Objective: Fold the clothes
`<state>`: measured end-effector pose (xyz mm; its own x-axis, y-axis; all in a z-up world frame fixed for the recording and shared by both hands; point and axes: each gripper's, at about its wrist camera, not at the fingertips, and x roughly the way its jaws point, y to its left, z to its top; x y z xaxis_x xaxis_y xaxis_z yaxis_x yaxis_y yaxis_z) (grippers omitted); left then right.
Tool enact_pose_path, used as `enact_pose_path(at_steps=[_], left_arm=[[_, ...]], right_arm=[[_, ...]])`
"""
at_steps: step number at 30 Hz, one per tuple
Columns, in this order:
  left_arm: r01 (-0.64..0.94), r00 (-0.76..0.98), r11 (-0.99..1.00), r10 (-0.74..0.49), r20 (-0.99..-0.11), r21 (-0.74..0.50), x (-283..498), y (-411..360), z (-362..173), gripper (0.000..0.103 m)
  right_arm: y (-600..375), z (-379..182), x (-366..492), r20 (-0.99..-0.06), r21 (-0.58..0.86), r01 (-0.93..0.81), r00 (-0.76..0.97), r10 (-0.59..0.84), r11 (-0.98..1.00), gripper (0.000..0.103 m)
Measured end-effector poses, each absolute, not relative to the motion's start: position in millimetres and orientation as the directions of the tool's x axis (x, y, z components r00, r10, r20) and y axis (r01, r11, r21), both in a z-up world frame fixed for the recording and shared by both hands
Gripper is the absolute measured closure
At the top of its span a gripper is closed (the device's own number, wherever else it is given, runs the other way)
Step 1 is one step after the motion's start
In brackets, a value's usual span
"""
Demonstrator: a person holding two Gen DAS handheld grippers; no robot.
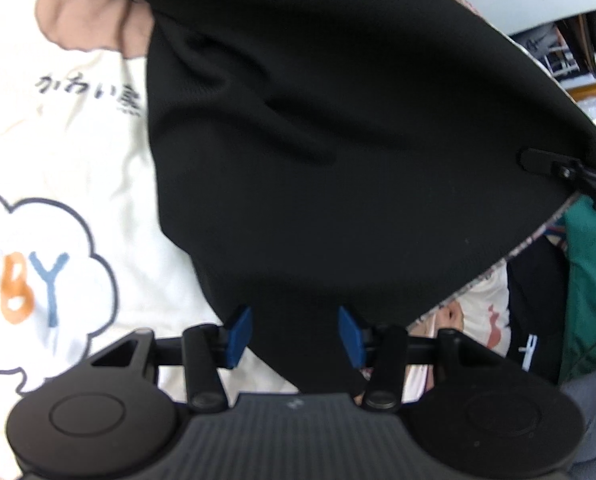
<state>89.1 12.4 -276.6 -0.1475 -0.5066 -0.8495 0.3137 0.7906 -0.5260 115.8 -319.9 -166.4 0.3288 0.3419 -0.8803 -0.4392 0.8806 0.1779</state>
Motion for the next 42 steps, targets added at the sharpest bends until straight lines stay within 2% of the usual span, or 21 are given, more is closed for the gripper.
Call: enact_pose_path(at_steps=[10, 23, 24, 25, 26, 27, 33, 42], left_arm=[[0.285, -0.23, 0.788, -0.497, -0.837, -0.546, 74, 9, -304, 0.048], [0.101, -0.16, 0.736, -0.652, -0.741, -0.669, 33, 39, -344, 0.047], [0.11, -0.151, 0.73, -0.658, -0.738, -0.674, 31, 39, -344, 0.057], [0.146, -0.153, 0.72, -0.661, -0.735, -0.678, 28, 36, -343, 0.078], [0.19, -0.18, 0.715, -0.648, -0.74, -0.673, 26, 32, -342, 0.087], [0.209, -0.195, 0.721, -0.632, -0.75, -0.661, 25, 32, -341, 0.09], [0.252, -0.17, 0.685, -0.664, -0.729, -0.683, 25, 44, -314, 0.096], [0.372, -0.098, 0.644, -0.689, -0.718, -0.668, 13, 39, -253, 0.097]], right_arm=[[-353, -193, 114, -0.91, 0.179, -0.389, 0.285, 0.303, 0.903, 0.099], [-386, -229, 123, -0.887, 0.307, -0.271, 0.267, 0.377, 0.912, 0.099], [-387, -233, 121, -0.886, 0.316, -0.254, 0.267, 0.38, 0.914, 0.099], [-388, -236, 120, -0.885, 0.323, -0.24, 0.266, 0.382, 0.916, 0.099], [-389, -238, 119, -0.886, 0.325, -0.236, 0.263, 0.382, 0.916, 0.099], [-389, -241, 116, -0.887, 0.328, -0.232, 0.258, 0.383, 0.916, 0.099], [-387, -232, 114, -0.891, 0.31, -0.237, 0.266, 0.368, 0.921, 0.099], [-404, -218, 129, -0.902, 0.344, -0.168, 0.214, 0.374, 0.924, 0.099]])
